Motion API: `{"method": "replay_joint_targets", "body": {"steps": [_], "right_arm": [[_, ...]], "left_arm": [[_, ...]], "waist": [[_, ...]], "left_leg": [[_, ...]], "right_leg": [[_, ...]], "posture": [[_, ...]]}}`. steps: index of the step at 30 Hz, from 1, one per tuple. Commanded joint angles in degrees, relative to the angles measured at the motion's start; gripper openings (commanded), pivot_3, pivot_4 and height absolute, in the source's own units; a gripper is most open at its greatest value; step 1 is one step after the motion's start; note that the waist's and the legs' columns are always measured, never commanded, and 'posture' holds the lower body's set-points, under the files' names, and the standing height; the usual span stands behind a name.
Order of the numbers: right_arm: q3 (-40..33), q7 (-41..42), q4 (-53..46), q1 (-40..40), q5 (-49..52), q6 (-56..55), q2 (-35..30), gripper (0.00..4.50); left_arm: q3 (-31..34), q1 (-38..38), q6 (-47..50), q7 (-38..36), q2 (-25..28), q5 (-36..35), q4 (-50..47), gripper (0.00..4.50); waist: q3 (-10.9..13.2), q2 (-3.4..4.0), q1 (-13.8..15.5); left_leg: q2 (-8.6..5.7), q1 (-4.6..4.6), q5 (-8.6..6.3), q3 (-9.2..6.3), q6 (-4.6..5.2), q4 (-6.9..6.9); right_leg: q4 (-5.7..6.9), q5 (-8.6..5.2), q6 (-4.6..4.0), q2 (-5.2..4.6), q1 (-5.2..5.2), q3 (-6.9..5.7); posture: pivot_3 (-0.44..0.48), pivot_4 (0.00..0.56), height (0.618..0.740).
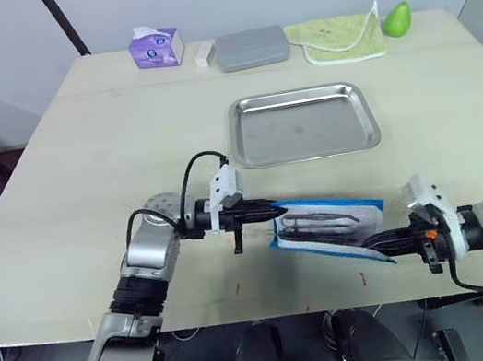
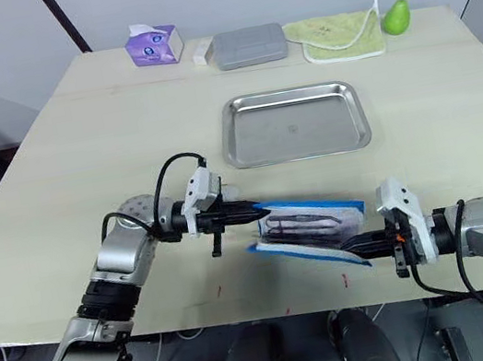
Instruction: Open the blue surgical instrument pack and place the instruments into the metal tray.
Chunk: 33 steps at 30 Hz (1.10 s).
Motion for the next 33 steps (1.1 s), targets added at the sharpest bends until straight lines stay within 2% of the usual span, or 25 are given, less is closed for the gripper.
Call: {"method": "replay_joint_targets", "body": {"steps": [1, 5, 9, 19, 33], "right_arm": [[-0.1, 0.7, -1.6, 0.1, -0.7, -1.7, -0.7, 0.07], [-0.9, 0.6, -3.5, 1.3, -0.5, -1.8, -1.6, 0.07], [0.7, 0.9, -5.0, 3.0, -2.3, -2.6, -2.6, 0.07], [6.9, -0.9, -2.1, 6.0, -11.6, -7.5, -2.5, 0.07], [9.7, -3.4, 2.1, 8.4, -19.8, -13.7, -1.4, 0.07]], "left_arm": [[-0.1, -0.7, 3.9, 1.6, 0.2, -0.2, -1.4, 0.0], [0.3, -0.8, 9.0, 4.7, 0.4, -0.4, -2.6, 0.0], [-0.2, -0.8, 10.3, 6.1, 0.1, 0.2, -2.6, 0.0], [-2.0, -2.6, 9.4, 10.1, -1.5, 4.1, 1.2, 0.0], [-5.5, -4.2, 6.4, 14.1, -3.5, 11.4, 7.3, 0.0]], "waist": [[0.0, 0.0, 0.0], [0.0, 0.0, 0.0], [0.0, -0.01, 0.0], [0.0, -0.02, 0.0], [-0.4, -0.18, 0.0]], "left_leg": [[0.0, 0.0, 0.0, 0.0, 0.0, 0.0], [0.01, 0.0, 0.0, 0.0, 0.0, 0.0], [0.01, 0.01, 0.0, 0.0, 0.0, 0.0], [0.0, 0.0, 0.0, 0.0, 0.0, 0.01], [0.0, 0.18, 0.0, 0.0, 0.0, 0.0]], "right_leg": [[0.0, 0.0, 0.0, 0.0, 0.0, 0.0], [0.0, 0.0, 0.0, 0.01, 0.0, 0.01], [0.0, 0.0, 0.0, 0.01, 0.0, 0.0], [0.0, 0.0, 0.0, 0.01, 0.0, 0.0], [0.02, 0.0, -0.01, 0.03, 0.13, 0.01]], "posture": [[0.0, 0.15, 0.738], [0.0, 0.15, 0.738], [0.0, 0.15, 0.738], [0.0, 0.15, 0.738], [0.0, 0.15, 0.738]]}}
